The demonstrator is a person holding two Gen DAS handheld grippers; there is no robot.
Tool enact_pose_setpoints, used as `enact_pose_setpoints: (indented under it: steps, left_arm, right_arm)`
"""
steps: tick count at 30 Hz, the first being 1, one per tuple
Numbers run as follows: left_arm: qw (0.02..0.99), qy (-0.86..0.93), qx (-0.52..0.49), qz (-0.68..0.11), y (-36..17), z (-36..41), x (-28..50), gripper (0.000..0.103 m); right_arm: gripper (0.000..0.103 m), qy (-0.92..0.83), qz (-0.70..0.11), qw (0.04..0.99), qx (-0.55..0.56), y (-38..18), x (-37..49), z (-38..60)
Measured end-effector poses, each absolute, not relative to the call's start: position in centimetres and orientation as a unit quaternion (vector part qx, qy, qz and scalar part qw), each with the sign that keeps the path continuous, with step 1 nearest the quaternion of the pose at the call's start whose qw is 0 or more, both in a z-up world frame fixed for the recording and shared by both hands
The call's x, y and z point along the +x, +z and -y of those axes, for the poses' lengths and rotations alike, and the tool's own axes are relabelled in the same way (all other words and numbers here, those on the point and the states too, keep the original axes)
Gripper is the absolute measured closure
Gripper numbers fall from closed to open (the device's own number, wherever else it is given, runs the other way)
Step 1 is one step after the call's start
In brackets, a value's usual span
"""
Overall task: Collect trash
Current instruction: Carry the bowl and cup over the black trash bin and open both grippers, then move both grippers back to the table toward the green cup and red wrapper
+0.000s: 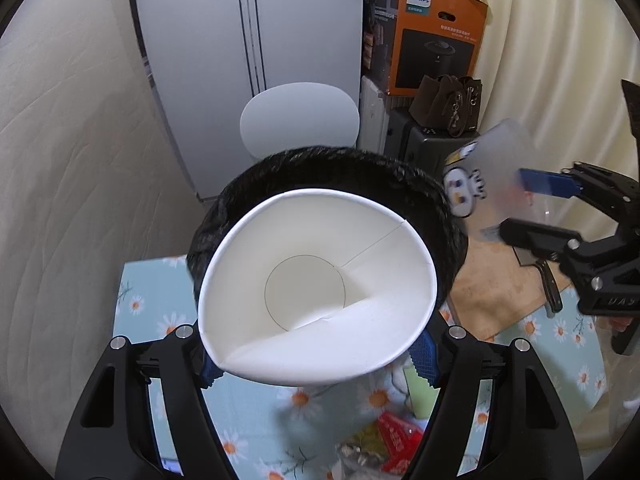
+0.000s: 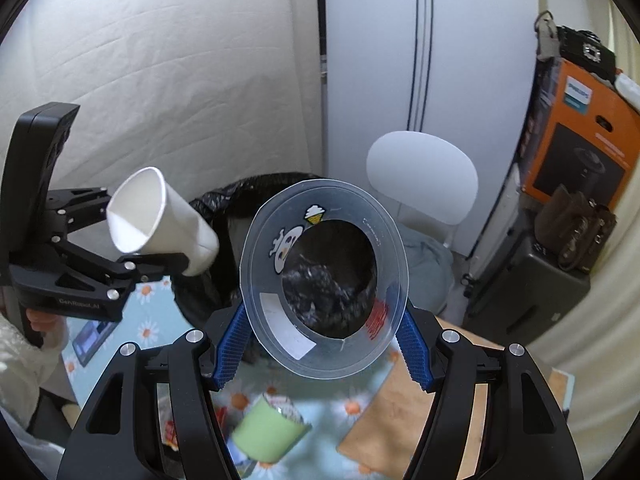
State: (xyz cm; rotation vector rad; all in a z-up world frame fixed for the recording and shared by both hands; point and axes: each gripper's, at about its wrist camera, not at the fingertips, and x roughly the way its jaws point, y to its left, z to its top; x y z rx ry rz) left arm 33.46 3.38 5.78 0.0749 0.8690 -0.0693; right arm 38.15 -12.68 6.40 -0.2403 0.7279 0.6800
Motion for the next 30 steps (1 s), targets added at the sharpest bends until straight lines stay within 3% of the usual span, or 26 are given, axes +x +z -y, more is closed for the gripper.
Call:
enact_pose_setpoints:
  steps: [3, 5, 6, 7, 8, 10, 30]
  left_arm:
    - [0.910, -0.033, 0.051, -0.410, 5.6, -3.2, 34.7, 0.031]
    - [0.917, -0.032, 0.043, -0.395, 5.4, -3.6, 35.3, 0.030]
    - [0.919, -0.032, 0.038, -0.392, 5.3, -3.9, 35.4, 0.026]
    - [0.920, -0.033, 0.033, -0.390, 5.2, -4.1, 35.5, 0.018]
    - [0.922, -0.035, 0.027, -0.385, 5.2, -4.2, 35.5, 0.014]
    - [0.926, -0.037, 0.012, -0.376, 5.3, -4.6, 35.2, 0.006]
    - [0.923, -0.007, -0.025, -0.385, 4.9, -6.8, 28.6, 0.006]
  right_arm:
    - [0.040, 0.334, -0.345, 0.870, -0.115, 6.1, 39.6, 11.8]
    - [0.031, 0.342, -0.340, 0.869, -0.110, 5.9, 40.5, 11.3]
    - [0.027, 0.344, -0.335, 0.871, -0.106, 5.9, 40.6, 11.3]
    - [0.016, 0.343, -0.330, 0.874, -0.102, 5.9, 40.9, 11.2]
    - [0.015, 0.338, -0.324, 0.878, -0.101, 5.8, 40.9, 11.2]
    - [0.015, 0.333, -0.316, 0.883, -0.102, 5.9, 40.7, 11.3]
    - [0.015, 0.302, -0.348, 0.882, -0.095, 5.0, 34.5, 14.3]
